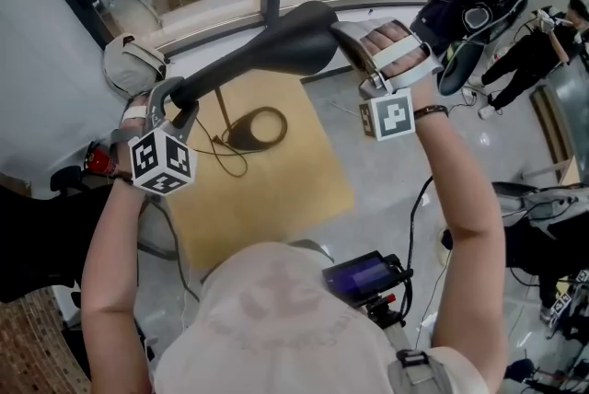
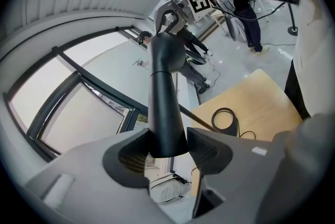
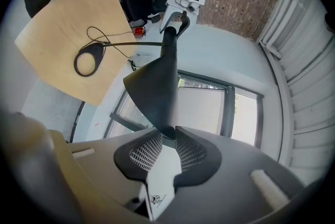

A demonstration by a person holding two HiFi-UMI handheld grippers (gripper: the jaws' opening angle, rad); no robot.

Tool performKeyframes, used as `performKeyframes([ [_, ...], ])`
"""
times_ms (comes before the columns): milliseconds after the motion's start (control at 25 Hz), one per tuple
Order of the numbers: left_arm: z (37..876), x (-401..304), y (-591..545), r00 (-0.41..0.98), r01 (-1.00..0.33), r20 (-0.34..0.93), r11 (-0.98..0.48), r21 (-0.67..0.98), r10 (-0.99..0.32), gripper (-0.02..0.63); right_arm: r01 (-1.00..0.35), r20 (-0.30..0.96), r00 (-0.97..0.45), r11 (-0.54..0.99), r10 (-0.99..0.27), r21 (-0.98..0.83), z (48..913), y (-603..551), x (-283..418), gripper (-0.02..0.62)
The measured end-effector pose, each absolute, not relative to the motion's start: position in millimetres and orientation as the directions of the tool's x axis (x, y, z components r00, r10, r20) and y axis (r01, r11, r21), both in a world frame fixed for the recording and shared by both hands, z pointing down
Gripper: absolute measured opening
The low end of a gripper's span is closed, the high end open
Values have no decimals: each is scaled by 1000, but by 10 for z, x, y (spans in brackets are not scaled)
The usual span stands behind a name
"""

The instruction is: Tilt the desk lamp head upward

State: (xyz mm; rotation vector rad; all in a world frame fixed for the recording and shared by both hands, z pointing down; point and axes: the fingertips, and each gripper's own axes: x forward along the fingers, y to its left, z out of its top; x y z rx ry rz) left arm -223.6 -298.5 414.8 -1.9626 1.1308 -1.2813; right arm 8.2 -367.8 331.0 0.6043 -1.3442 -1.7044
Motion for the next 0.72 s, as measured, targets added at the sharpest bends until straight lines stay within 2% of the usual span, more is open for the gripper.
performKeyframes([
  [400, 4276, -2237, -3041, 224, -445, 468, -517, -731, -855, 222, 326, 104, -513, -82, -852, 942, 3045, -3605, -39, 86],
  [720, 4314, -2272, -3056, 241, -478, 461, -518, -710, -854, 221, 358, 204, -477, 23, -855, 933, 2948, -3588, -146, 104],
])
